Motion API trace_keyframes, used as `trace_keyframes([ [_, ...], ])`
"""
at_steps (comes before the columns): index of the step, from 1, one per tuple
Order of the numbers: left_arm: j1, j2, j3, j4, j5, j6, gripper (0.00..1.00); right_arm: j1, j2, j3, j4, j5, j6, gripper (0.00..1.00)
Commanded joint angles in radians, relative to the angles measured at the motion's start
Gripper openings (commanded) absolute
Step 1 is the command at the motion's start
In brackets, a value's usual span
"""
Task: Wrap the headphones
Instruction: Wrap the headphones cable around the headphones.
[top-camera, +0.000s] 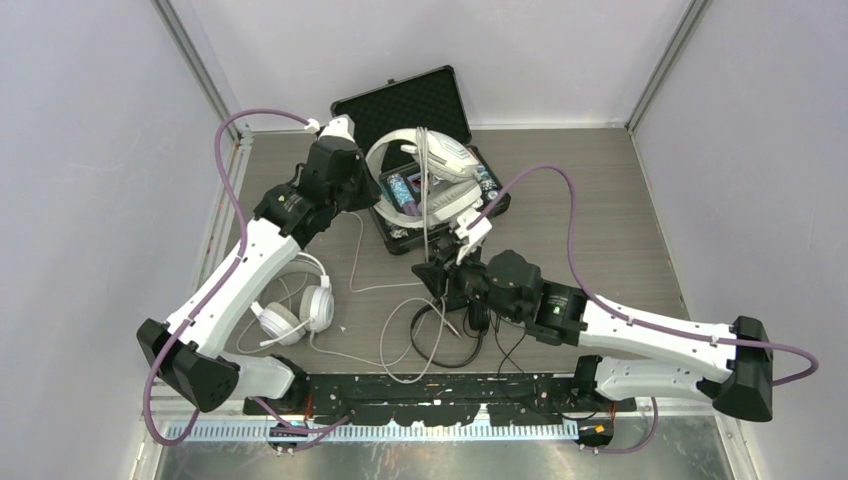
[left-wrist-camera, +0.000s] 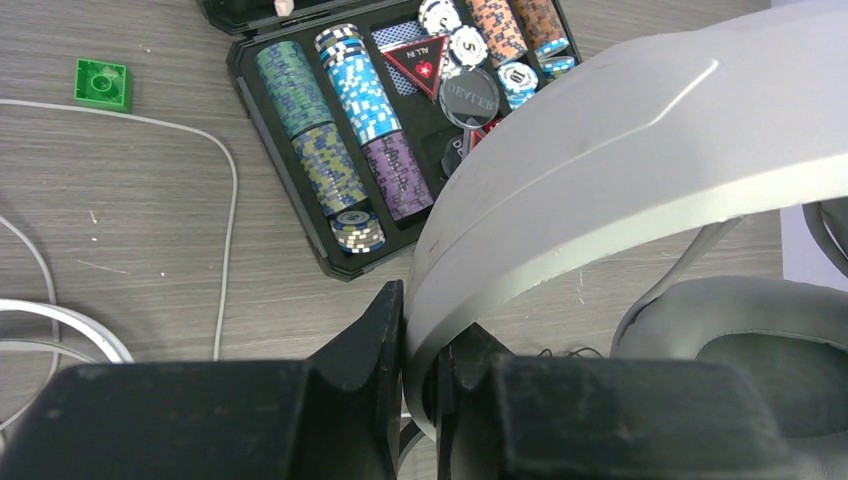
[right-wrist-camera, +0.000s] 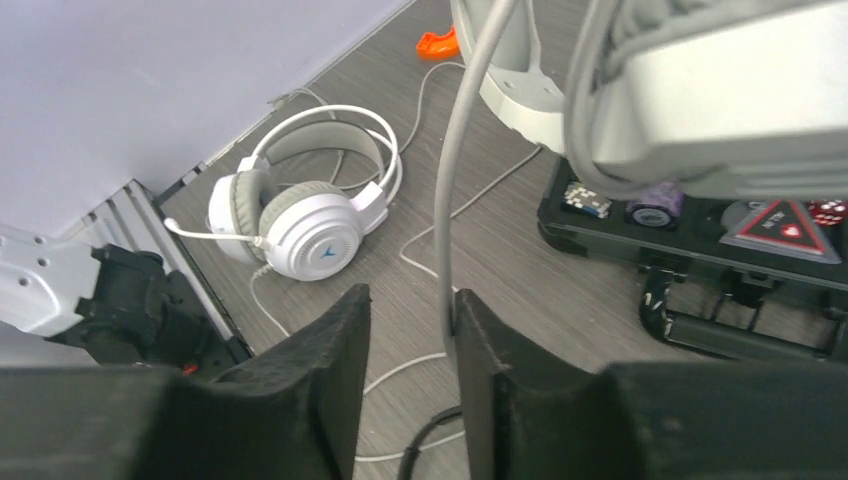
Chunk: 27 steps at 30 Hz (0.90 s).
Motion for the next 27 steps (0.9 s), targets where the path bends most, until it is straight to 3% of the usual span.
trace_keyframes([
  [1, 0.004, -0.057, 0.069, 0.114, 0.021, -0.047, 0.00, 0.006, -0.111, -0.102, 0.142, 0.012, -0.074, 0.46],
  [8, 0.004, -0.070, 0.099, 0.107, 0.077, -0.065, 0.00, 0.006, -0.241, -0.299, 0.315, 0.076, -0.117, 0.70],
  [14, 0.004, -0.080, 0.114, 0.110, 0.107, -0.078, 0.00, 0.005, -0.221, -0.371, 0.432, 0.076, -0.104, 0.77],
  [27, 0.004, -0.097, 0.133, 0.134, 0.177, -0.120, 0.00, -0.036, -0.023, -0.490, 0.705, 0.148, -0.049, 0.80],
])
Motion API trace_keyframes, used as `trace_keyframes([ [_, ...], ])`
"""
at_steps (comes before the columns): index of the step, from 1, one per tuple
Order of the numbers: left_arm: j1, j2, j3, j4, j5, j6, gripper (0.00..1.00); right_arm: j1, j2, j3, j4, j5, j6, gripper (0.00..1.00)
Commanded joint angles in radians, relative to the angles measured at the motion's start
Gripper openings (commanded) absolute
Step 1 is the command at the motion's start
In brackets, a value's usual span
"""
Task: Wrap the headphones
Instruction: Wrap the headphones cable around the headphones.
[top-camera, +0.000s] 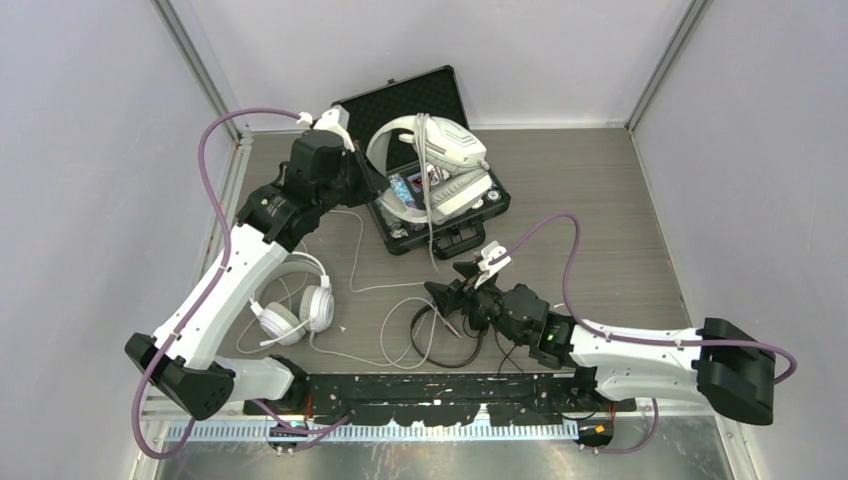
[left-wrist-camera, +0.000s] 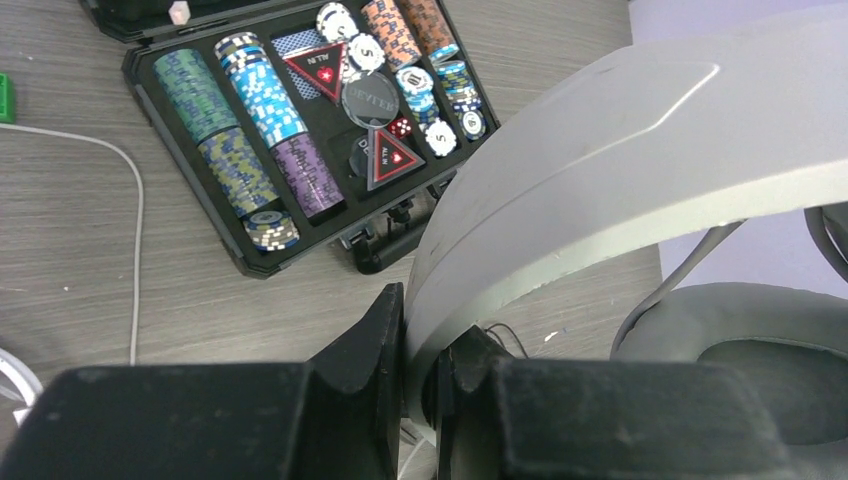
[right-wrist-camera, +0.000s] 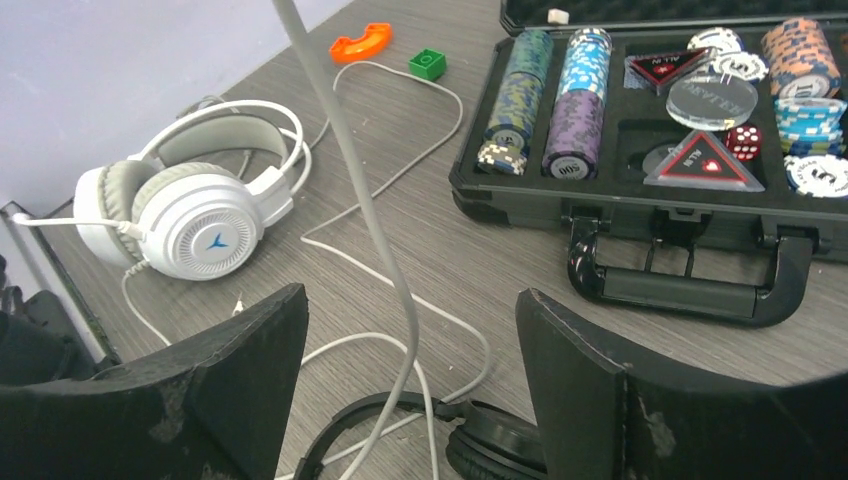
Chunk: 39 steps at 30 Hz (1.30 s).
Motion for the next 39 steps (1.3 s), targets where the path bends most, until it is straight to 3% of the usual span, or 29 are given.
trace_keyframes([
  [1, 0.004, -0.055, 0.080, 0.137, 0.050, -0.062, 0.00, -0.018, 0.055, -0.020, 0.184, 0.016, 0.042, 0.80],
  [7, 0.004, -0.062, 0.080, 0.158, 0.076, -0.082, 0.00, -0.022, 0.192, 0.016, 0.226, -0.075, 0.103, 0.78],
  [20, 0.004, -0.076, 0.084, 0.192, 0.127, -0.119, 0.00, -0.022, 0.455, -0.010, 0.563, -0.162, 0.243, 0.65],
  [22, 0.004, -0.078, 0.085, 0.191, 0.127, -0.116, 0.00, -0.022, 0.464, -0.004, 0.570, -0.169, 0.250, 0.53],
  [24, 0.004, -0.079, 0.089, 0.185, 0.127, -0.107, 0.00, -0.021, 0.453, -0.011, 0.566, -0.148, 0.254, 0.33],
  [28, 0.025, -0.074, 0.138, 0.149, 0.208, -0.067, 0.00, -0.098, 0.362, -0.043, 0.503, -0.150, 0.263, 0.02],
  [33, 0.076, -0.069, 0.229, 0.066, 0.314, -0.024, 0.00, -0.270, 0.175, -0.024, 0.232, -0.255, 0.286, 0.00],
  [39, 0.085, -0.061, 0.243, 0.066, 0.572, 0.013, 0.00, -0.366, 0.084, 0.064, 0.017, -0.349, 0.251, 0.00],
])
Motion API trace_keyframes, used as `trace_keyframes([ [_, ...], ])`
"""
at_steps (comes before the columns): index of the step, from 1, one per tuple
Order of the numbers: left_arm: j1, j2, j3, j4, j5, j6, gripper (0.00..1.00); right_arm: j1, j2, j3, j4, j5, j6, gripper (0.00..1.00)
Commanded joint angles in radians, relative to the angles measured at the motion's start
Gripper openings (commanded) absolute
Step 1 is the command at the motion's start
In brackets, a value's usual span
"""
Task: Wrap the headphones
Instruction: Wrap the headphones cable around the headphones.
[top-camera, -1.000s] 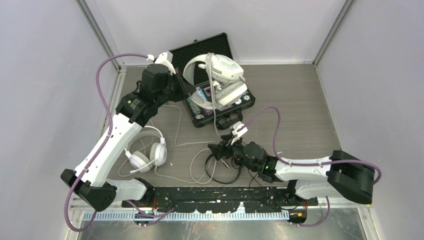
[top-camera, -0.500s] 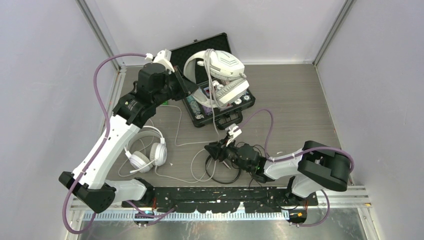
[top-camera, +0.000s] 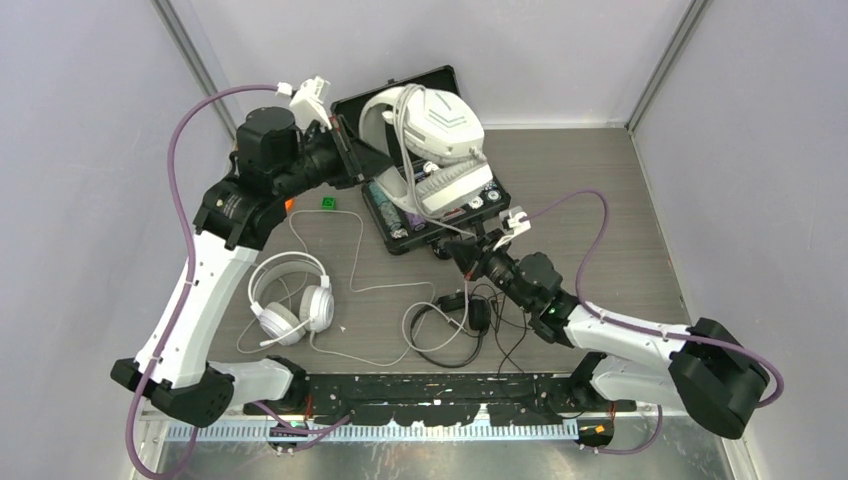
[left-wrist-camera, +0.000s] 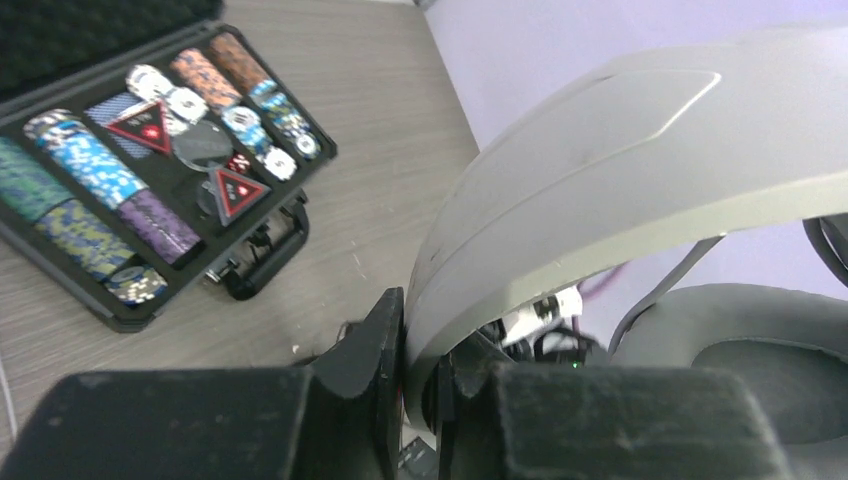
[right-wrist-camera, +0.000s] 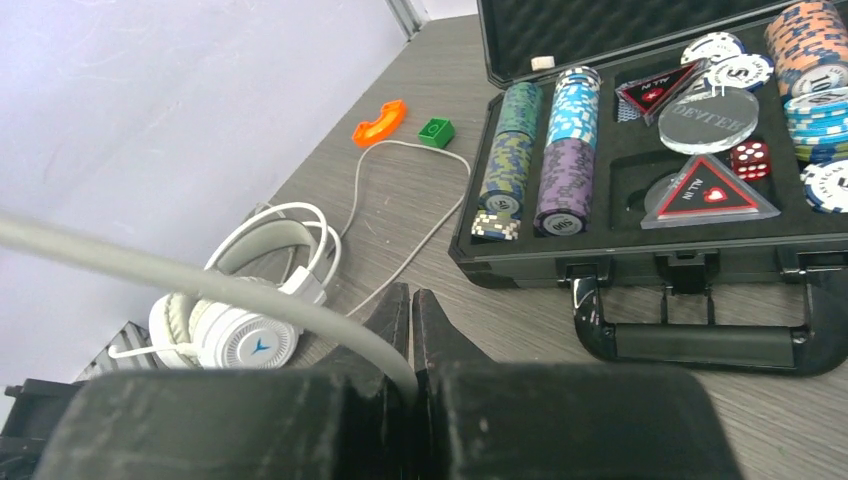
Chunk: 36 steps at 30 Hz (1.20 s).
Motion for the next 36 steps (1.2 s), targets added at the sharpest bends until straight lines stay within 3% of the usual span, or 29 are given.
trace_keyframes([
  [1, 0.002, -0.020, 0.058, 0.039, 0.283, 0.045, 0.00, -0.063, -0.056, 0.084, -0.234, -0.090, -0.025, 0.00],
  [8, 0.002, -0.013, 0.049, -0.202, 0.325, 0.548, 0.00, -0.188, -0.222, 0.292, -0.676, -0.275, -0.076, 0.00],
  [13, 0.002, -0.031, -0.054, -0.205, 0.338, 0.805, 0.00, -0.201, -0.246, 0.451, -0.989, -0.373, -0.087, 0.00],
  [17, 0.002, -0.057, -0.166, -0.204, 0.387, 1.057, 0.00, -0.203, -0.245, 0.580, -1.149, -0.407, -0.002, 0.00],
  [20, 0.002, -0.066, -0.239, -0.192, 0.312, 1.194, 0.00, -0.202, -0.243, 0.647, -1.193, -0.501, 0.078, 0.00],
  [26, -0.006, -0.059, -0.289, -0.146, 0.214, 1.325, 0.00, -0.201, -0.237, 0.701, -1.233, -0.621, 0.169, 0.00],
  [36, -0.081, -0.061, -0.332, -0.020, 0.120, 1.576, 0.00, -0.202, -0.233, 0.672, -1.168, -0.640, 0.315, 0.00],
])
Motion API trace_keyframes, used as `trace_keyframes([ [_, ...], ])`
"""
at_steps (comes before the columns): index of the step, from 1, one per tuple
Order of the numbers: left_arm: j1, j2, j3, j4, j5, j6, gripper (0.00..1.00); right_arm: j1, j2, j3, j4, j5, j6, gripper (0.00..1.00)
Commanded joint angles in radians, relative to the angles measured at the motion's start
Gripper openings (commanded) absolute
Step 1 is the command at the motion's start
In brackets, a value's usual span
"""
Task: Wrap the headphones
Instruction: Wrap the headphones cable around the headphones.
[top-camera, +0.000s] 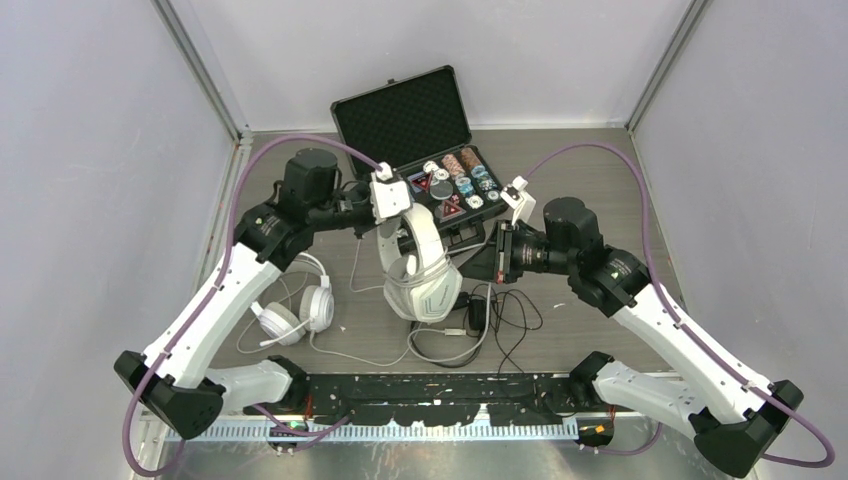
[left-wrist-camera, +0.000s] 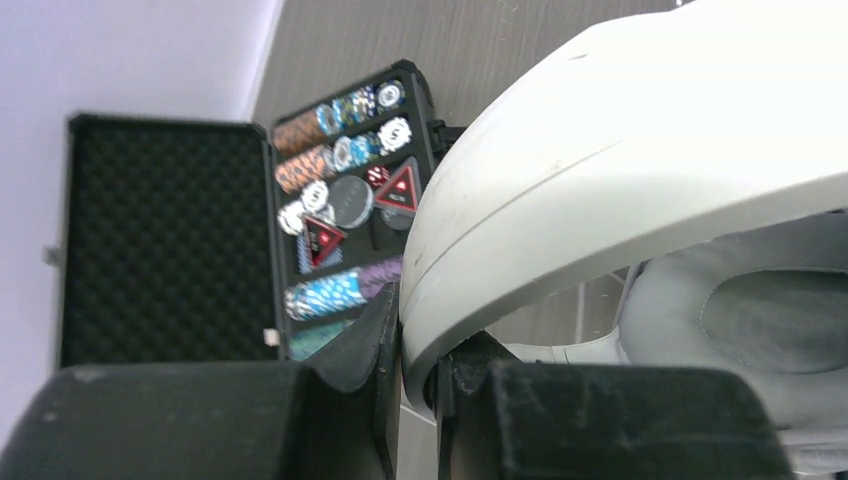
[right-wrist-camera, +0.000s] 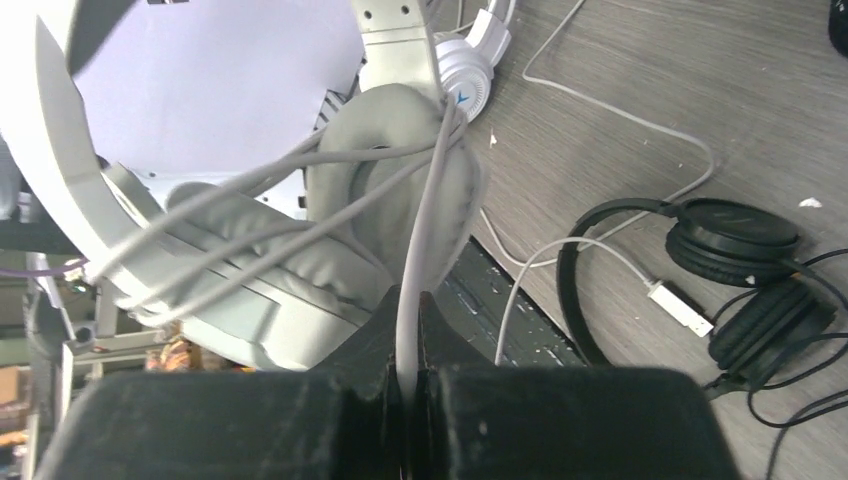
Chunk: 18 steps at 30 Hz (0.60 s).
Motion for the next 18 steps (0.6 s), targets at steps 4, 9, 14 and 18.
trace_keyframes([
  [4, -0.047, 0.040, 0.004, -0.040, -0.253, 0.323, 0.00, -0.022, -0.053, 0.045, 0.144, 0.073, 0.180, 0.00],
  [9, -0.060, 0.041, -0.030, 0.029, -0.322, 0.386, 0.00, -0.022, -0.098, 0.019, 0.201, 0.121, 0.272, 0.00],
  [14, -0.062, 0.036, -0.055, 0.085, -0.373, 0.398, 0.00, -0.022, -0.139, -0.073, 0.368, 0.084, 0.405, 0.00],
  [18, -0.062, 0.035, -0.076, 0.112, -0.401, 0.377, 0.00, -0.022, -0.146, -0.127, 0.531, 0.023, 0.448, 0.06],
])
